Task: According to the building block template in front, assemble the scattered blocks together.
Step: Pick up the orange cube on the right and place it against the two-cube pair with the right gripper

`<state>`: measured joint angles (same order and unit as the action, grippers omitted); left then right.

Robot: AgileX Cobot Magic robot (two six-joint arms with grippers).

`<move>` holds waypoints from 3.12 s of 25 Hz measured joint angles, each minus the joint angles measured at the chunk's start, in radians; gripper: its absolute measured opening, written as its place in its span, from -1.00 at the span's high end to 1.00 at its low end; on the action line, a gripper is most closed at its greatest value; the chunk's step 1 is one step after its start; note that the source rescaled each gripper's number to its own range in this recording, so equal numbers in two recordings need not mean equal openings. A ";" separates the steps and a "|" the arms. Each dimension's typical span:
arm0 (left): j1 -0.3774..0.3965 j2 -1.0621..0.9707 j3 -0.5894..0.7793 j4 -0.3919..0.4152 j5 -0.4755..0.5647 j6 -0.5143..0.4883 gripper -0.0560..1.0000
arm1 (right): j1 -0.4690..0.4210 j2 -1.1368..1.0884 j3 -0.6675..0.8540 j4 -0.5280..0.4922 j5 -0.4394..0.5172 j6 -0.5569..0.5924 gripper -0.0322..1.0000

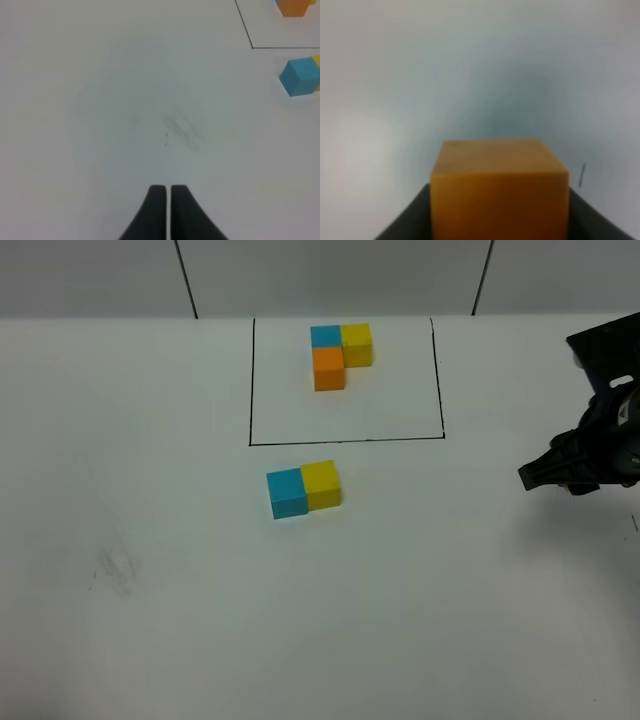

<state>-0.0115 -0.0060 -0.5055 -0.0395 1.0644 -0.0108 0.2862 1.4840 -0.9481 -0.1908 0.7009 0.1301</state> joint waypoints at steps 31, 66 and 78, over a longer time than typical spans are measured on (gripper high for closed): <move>0.000 0.000 0.000 0.052 0.000 0.000 0.89 | 0.622 0.121 0.000 0.140 -0.300 0.163 -0.10; 0.000 0.000 0.000 0.053 0.000 -0.001 0.89 | 0.595 0.519 -0.372 0.185 -0.224 0.263 -0.10; 0.000 0.000 0.000 0.053 0.001 -0.001 0.89 | 0.595 0.521 -0.372 0.162 -0.241 0.286 -0.10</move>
<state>-0.0115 -0.0060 -0.5055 0.0131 1.0653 -0.0117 0.8813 2.0050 -1.3198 -0.0284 0.4594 0.4160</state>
